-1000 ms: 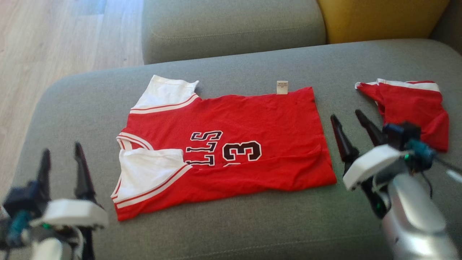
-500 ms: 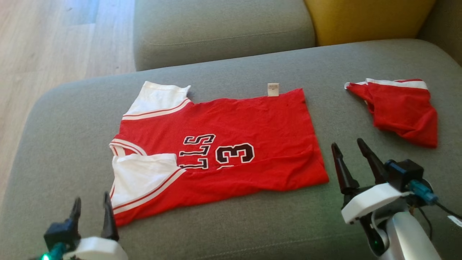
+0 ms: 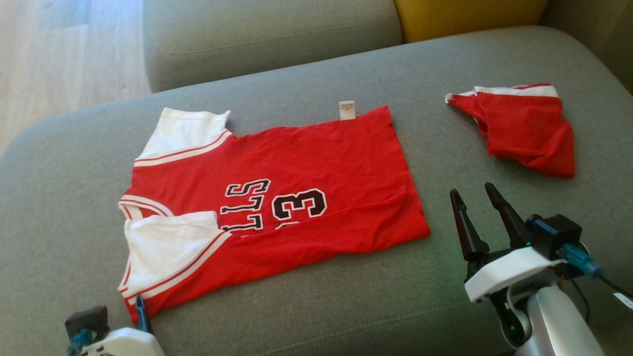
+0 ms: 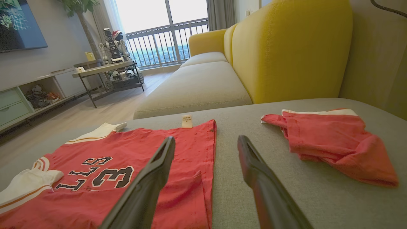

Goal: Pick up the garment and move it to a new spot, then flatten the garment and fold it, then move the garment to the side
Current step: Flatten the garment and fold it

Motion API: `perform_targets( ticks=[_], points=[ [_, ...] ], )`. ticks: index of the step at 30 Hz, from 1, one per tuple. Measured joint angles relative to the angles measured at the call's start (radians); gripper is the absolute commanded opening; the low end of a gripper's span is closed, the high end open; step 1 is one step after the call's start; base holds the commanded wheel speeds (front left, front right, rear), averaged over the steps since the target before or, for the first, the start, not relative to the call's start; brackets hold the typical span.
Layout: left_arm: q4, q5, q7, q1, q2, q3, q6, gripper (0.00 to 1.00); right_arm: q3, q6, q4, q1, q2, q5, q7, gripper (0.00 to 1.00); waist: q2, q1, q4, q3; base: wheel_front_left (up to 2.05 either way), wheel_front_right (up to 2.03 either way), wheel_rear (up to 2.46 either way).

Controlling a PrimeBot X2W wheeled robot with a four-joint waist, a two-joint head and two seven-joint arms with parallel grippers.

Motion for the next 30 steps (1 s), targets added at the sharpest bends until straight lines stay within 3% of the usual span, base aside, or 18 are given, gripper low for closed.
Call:
perform_targets(
  ticks=[12, 13, 14, 22, 28, 30],
  points=[
    [0.135, -0.012, -0.003, -0.077, 0.000, 0.009, -0.036, 1.00, 0.001, 0.000, 0.000, 0.000, 0.000, 0.015, 0.001, 1.00, 0.0000, 0.0001, -0.034, 0.031, 0.00, 0.00, 0.00],
    [0.146, -0.015, -0.003, -0.084, 0.000, 0.008, -0.046, 0.71, 0.001, 0.000, 0.002, 0.000, 0.000, 0.015, 0.002, 1.00, 0.0000, 0.0000, -0.035, 0.031, 0.00, 0.00, 0.00],
    [0.157, -0.018, -0.003, -0.091, 0.000, 0.005, -0.058, 0.00, 0.001, 0.000, 0.005, 0.000, 0.000, 0.015, 0.005, 1.00, 0.0000, 0.0000, -0.034, 0.031, 0.00, 0.00, 0.00],
    [0.159, -0.015, -0.002, -0.120, -0.004, -0.006, -0.074, 0.00, -0.024, 0.000, 0.082, 0.000, 0.000, 0.040, 0.064, 1.00, 0.0000, 0.0000, -0.009, 0.027, 0.00, 0.00, 0.00],
    [0.001, 0.033, -0.002, -0.102, -0.002, -0.004, -0.053, 0.00, -0.030, 0.000, 0.220, -0.009, 0.002, 0.229, 0.112, 1.00, 0.0000, 0.0001, 0.031, 0.021, 0.00, 0.00, 0.00],
    [-0.041, 0.060, -0.002, -0.084, -0.002, -0.010, -0.051, 0.00, -0.031, 0.000, 0.287, -0.018, 0.002, 0.234, 0.112, 1.00, 0.0000, 0.0000, 0.046, 0.019, 0.00, 0.00, 0.00]
  ],
)
